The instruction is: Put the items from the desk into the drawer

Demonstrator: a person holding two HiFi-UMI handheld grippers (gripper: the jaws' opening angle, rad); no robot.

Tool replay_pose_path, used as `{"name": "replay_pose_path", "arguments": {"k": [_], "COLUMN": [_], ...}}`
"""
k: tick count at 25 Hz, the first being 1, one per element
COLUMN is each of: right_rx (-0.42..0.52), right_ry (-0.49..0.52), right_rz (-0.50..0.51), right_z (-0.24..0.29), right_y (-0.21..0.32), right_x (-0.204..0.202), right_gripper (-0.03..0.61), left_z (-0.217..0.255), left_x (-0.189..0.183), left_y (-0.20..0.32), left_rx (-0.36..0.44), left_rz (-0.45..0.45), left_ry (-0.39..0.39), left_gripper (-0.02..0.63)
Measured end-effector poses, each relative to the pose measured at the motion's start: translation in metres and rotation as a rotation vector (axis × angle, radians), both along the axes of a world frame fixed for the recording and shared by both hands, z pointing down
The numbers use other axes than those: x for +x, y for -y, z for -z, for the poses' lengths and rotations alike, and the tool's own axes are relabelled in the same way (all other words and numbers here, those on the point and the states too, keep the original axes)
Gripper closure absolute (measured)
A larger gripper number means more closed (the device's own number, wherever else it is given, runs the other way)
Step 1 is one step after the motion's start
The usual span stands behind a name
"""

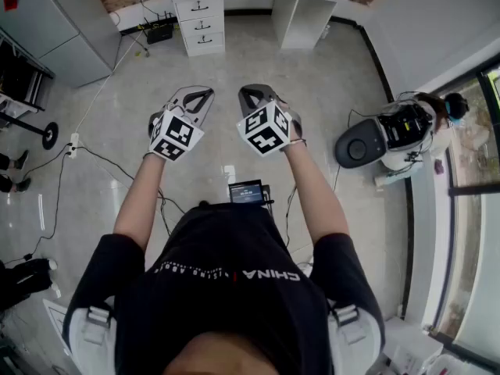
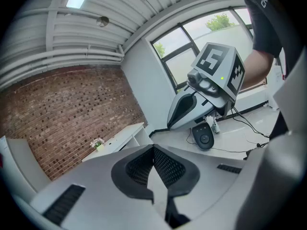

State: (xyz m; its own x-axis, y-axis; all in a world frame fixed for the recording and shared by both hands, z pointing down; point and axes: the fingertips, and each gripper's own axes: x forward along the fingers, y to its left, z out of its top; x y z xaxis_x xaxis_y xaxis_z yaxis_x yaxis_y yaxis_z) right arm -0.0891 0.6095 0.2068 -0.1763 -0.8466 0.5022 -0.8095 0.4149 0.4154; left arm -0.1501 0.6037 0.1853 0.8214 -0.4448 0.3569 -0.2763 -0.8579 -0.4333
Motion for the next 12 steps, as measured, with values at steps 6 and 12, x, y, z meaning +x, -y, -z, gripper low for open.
{"name": "replay_pose_path", "arguments": {"k": [6, 12], "right_rx": [-0.001, -0.005], "right_ry": [0.004, 0.022], "right_rz": [-0.016, -0.028], "right_z": [-0.004, -0.011], "right_y": [0.002, 0.004], "right_x": [0.009, 0.01], "right_gripper": [0.563, 0.563], "left_z": [-0.004, -0.006], "left_x": [0.004, 0.004], "left_y": [0.003, 0.006], "left_rx": [0.035, 0.048], "left_rz": [-0.005, -0.001], "left_ry": [0.031, 0.04], "left_gripper": [0.601, 0.601]}}
